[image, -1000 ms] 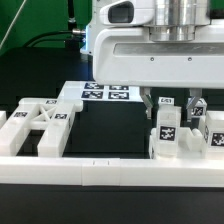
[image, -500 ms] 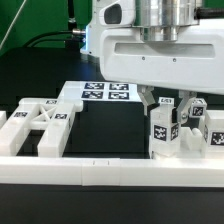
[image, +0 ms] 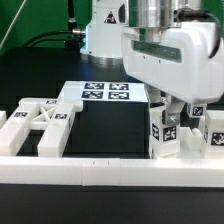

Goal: Assemble chair

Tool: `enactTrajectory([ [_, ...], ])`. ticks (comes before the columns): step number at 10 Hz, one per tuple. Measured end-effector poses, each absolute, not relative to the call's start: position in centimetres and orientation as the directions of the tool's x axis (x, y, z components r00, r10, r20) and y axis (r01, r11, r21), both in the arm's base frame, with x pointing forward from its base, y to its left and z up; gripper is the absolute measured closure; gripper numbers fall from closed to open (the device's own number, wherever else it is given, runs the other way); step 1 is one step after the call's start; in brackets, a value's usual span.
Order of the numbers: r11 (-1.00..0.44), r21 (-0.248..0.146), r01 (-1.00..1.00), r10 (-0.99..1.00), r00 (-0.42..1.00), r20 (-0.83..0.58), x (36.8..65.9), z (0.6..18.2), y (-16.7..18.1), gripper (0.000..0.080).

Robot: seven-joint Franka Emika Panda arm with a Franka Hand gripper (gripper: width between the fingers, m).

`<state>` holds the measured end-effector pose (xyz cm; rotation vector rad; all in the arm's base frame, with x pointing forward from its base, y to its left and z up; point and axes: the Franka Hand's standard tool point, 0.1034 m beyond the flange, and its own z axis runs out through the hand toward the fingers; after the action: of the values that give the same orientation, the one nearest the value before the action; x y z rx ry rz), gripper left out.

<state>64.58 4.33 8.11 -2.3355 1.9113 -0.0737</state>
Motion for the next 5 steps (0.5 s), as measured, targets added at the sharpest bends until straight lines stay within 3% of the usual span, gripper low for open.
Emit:
enactTrajectory([
  [1,-0.110,-0.119,-0.987,-0.992,0.117,-0.051,64.57,8.10,4.33,0.0512],
  [3,-0.108,-0.119,-0.987,-0.992,0.114,-0.051,64.58,8.09,4.34,0.0512],
  [5,-0.165,-0.123,-0.979,-0.984,0.171,-0.044,64.60,8.11,4.30,0.0275],
])
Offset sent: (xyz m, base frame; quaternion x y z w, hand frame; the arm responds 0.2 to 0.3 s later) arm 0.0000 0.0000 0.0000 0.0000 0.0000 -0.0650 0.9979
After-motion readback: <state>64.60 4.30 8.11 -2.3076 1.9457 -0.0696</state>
